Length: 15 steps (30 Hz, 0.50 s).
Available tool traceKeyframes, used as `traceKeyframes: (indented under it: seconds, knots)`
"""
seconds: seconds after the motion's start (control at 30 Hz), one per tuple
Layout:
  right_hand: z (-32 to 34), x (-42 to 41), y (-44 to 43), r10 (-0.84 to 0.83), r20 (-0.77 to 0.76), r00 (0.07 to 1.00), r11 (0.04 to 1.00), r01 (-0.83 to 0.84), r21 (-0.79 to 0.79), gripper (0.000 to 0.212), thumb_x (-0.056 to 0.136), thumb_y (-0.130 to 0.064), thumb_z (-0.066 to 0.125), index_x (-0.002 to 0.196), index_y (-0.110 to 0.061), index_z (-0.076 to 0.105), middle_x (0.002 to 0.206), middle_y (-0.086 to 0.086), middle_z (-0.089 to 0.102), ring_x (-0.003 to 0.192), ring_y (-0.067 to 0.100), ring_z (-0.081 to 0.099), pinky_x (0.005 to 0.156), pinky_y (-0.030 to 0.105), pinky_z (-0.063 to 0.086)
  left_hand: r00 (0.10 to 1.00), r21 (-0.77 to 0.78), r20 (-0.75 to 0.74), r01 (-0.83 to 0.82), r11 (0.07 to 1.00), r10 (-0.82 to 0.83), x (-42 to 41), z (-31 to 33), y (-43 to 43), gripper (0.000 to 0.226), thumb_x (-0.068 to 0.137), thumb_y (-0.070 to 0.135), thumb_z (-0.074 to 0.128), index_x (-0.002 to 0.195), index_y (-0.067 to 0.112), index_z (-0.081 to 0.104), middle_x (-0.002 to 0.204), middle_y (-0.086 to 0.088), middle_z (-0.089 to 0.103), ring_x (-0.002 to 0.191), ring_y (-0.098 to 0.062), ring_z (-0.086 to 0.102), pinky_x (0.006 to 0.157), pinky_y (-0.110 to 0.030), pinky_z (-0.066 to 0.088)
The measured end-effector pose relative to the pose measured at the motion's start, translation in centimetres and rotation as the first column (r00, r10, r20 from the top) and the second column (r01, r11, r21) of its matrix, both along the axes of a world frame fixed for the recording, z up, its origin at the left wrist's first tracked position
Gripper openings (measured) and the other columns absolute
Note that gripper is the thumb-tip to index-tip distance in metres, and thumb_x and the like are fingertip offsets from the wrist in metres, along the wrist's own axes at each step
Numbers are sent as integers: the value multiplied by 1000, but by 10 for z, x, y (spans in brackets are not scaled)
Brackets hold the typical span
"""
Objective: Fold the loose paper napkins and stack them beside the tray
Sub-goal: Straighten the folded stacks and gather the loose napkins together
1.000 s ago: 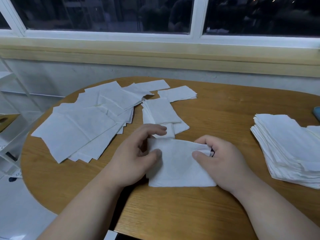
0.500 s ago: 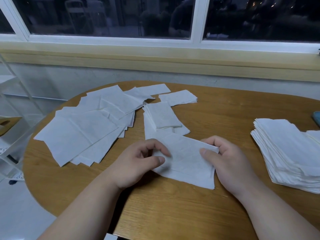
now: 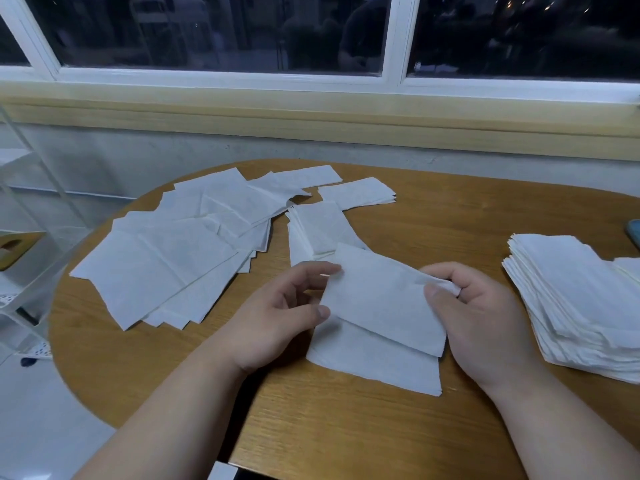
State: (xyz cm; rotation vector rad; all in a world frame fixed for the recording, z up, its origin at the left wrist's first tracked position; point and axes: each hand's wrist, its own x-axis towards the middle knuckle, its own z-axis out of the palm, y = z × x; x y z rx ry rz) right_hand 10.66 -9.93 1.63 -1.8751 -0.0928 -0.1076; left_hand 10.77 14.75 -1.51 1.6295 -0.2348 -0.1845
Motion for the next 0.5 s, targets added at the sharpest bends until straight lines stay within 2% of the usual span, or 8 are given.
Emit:
traceKeyframes:
  seconds: [0.07,0.13,0.23,0.3,0.37,0.5]
  knots:
    - [0,-1,0,-17,4,1000,1000,17,-17,36,97,-7,56,86,-36,76,85,-12,76,79,7,70,71,42,55,1000,10,-1,-2,1000,2,0,0,0,45,77,22,68,121,32,68,124,1,68,107,-27,64,95,-39,51]
    - [2,0,-2,-44,1,999,997,43,60,38,96,-5,57,88,-36,77,87,-8,77,81,10,72,71,41,56,1000,-26,-7,-3,1000,3,0,0,-1,37,77,21,68,114,25,69,122,-3,69,101,-29,62,92,-44,48]
    - [5,3,-8,-40,-90,995,947,66,314,34,94,3,56,86,-22,79,89,9,77,82,26,74,75,42,54,999,-80,-32,-32,996,29,-1,-1,-1,16,80,16,64,96,20,64,126,-8,67,97,-29,58,87,-44,43]
    - [6,4,-9,43,-181,983,924,29,381,29,92,4,56,86,-14,78,93,17,76,81,31,73,76,43,52,996,-153,-73,-53,987,43,-2,0,-2,10,82,18,61,90,16,56,125,-11,67,88,-29,55,82,-41,44]
    - [4,3,-7,118,-250,961,941,-28,339,27,92,5,55,87,-11,77,95,20,75,81,32,72,76,44,51,996,-191,-82,-60,980,45,-2,0,-3,8,87,20,53,87,14,50,121,-11,69,84,-27,55,76,-35,47]
    - [0,-1,-1,168,-310,936,971,-102,218,30,92,5,54,84,-13,77,93,20,75,83,33,70,75,45,49,995,-194,-91,-53,980,36,-1,2,-3,12,90,28,50,81,19,50,112,-16,65,85,-25,53,75,-33,46]
